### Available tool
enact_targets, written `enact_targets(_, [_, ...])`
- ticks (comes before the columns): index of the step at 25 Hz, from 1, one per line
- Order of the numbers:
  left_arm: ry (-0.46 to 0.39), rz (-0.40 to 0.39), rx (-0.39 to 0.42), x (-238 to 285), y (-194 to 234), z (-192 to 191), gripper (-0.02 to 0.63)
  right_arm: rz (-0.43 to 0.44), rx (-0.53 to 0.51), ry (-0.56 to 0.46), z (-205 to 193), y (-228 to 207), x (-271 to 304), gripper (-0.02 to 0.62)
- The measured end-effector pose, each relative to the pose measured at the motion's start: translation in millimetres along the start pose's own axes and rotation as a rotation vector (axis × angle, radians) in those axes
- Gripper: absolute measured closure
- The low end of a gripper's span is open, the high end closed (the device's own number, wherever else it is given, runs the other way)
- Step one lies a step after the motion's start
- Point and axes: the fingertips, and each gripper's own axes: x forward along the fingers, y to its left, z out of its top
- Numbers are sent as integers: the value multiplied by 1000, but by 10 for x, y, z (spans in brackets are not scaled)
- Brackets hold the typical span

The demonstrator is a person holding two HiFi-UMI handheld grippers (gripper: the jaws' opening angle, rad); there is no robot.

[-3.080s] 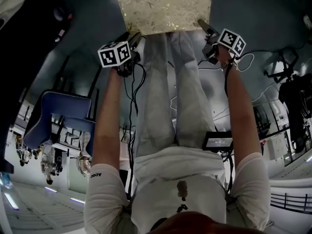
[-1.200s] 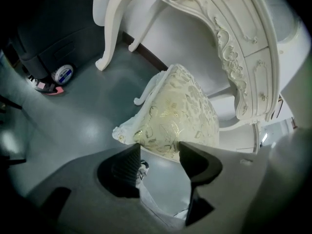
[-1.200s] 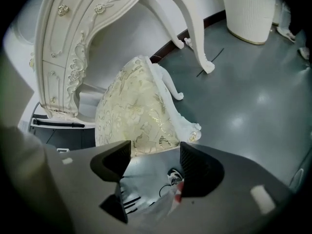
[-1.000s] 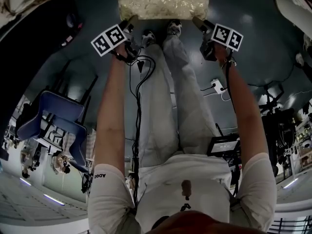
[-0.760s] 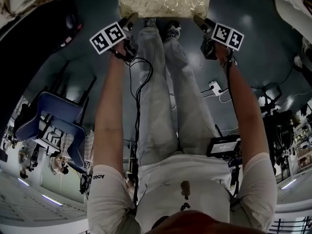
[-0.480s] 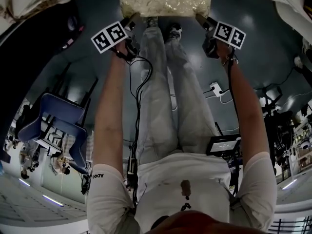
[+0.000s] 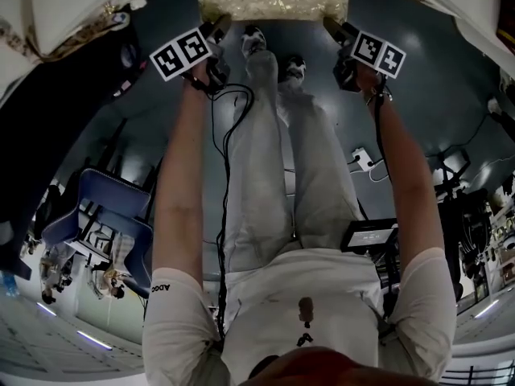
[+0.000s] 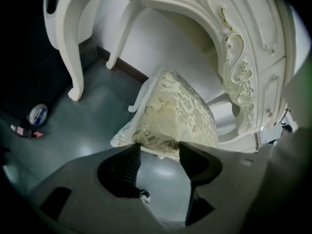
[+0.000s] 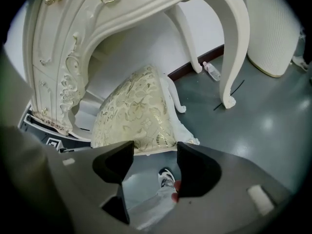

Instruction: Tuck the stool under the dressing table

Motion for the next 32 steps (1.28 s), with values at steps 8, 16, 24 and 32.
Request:
enact_targets(8, [-24,-11,112,204,-129,384,364,1,-25,-99,575,90,186,313])
enact_targets(16, [-80,-19,195,327,-183,742,380,33,-47,-187,924,182,323,308])
enact_targets(24, [-141,61,348,255,-196,794,548,-9,-136,-223,981,158,273,388])
enact_targets(32, [-87,71,466,-85,-514,355,598,-41,-244,-169,696,327,-131,589])
